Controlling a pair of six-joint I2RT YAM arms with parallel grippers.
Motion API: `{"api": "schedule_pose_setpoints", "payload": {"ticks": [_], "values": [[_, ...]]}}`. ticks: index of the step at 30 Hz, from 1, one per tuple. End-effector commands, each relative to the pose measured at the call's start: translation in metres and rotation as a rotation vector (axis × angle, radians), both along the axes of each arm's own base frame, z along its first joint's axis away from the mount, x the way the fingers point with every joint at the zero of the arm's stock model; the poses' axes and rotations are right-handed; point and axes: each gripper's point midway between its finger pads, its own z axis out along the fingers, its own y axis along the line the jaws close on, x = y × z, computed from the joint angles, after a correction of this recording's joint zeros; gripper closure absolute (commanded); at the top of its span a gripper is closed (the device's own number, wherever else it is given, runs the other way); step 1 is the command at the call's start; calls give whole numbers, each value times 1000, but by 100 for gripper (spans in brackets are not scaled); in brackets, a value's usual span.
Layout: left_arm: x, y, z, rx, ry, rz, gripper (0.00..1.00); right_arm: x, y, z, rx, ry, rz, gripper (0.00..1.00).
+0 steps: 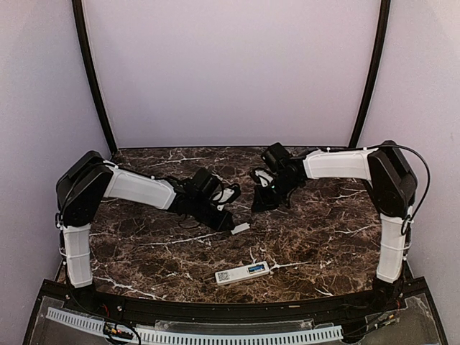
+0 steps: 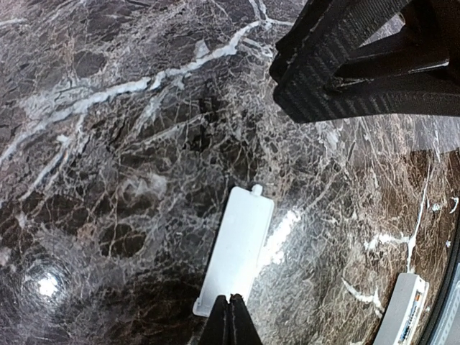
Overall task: Load the batteries into the remote control
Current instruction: Adjust the battery cover at the center of the board.
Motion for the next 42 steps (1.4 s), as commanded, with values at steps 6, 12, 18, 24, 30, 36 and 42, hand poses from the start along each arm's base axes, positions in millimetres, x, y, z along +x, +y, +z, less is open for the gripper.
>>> {"api": "schedule_pose_setpoints", "payload": {"ticks": [6,12,18,24,30,36,42], "values": [[-9,4,-6,9,52,-7,100,-3,5,-16,36,49,0,84],[-11,9,-21,39,69,3,100,-5,8,-15,51,60,4,81],[-16,16,-30,73,91,9,100,-7,6,-13,52,60,5,79],[-20,20,-31,76,100,14,100,-12,10,-15,75,85,20,74],[-9,10,11,6,3,-3,100,-14,9,-18,77,94,20,72],[-6,12,17,29,-25,-17,100,-14,10,-16,85,93,23,72],[-11,15,7,33,3,-12,100,-15,10,-17,86,97,23,70]]}}
